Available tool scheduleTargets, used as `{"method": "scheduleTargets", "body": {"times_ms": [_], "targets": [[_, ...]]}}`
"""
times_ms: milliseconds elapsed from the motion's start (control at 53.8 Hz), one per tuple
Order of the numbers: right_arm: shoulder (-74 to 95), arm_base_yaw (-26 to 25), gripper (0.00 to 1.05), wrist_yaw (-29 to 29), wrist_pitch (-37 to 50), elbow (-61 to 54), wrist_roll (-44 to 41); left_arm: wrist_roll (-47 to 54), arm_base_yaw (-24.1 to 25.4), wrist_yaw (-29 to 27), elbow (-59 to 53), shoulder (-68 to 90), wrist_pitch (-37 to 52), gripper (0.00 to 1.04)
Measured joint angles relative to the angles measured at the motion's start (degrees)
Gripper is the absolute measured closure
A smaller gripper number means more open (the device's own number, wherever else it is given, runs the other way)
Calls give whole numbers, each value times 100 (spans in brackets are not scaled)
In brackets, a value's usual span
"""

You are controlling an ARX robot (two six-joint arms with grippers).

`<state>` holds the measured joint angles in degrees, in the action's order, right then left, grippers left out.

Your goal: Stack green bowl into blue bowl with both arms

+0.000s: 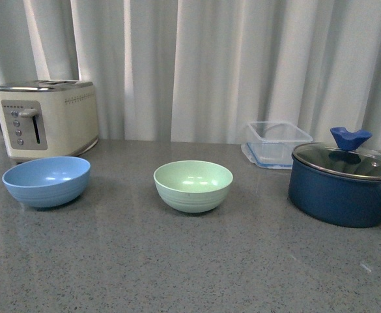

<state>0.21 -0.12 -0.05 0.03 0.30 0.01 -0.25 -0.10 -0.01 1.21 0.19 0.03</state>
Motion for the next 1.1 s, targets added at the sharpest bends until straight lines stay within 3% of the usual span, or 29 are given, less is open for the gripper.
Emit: {"method": "scheduleTargets", "body": {"times_ms": [316,334,371,409,520,631,761,1096], "targets": [[0,0,10,-2,0,0,0,0,0,0,0,0,0,7],[0,2,10,0,0,0,0,-181,-55,-225,66,146,-214,7],[2,0,10,0,0,0,0,-699,-74,-874,527,896,-1193,7],[0,0,10,0,0,0,0,-1027,164,-1027,890,1954,-1440,7],[2,2,10,-2,0,0,0,-1252,944,-730,1709,4371,-411,7],[0,0,10,0,0,0,0,-1102,1198,-400,2774,6046,101,7],[0,0,10,-2,0,0,0,-992,1099,87,4129,7573,-638,7],[0,0,10,0,0,0,0,-859,573,-323,6500,9329,-833,7]]}}
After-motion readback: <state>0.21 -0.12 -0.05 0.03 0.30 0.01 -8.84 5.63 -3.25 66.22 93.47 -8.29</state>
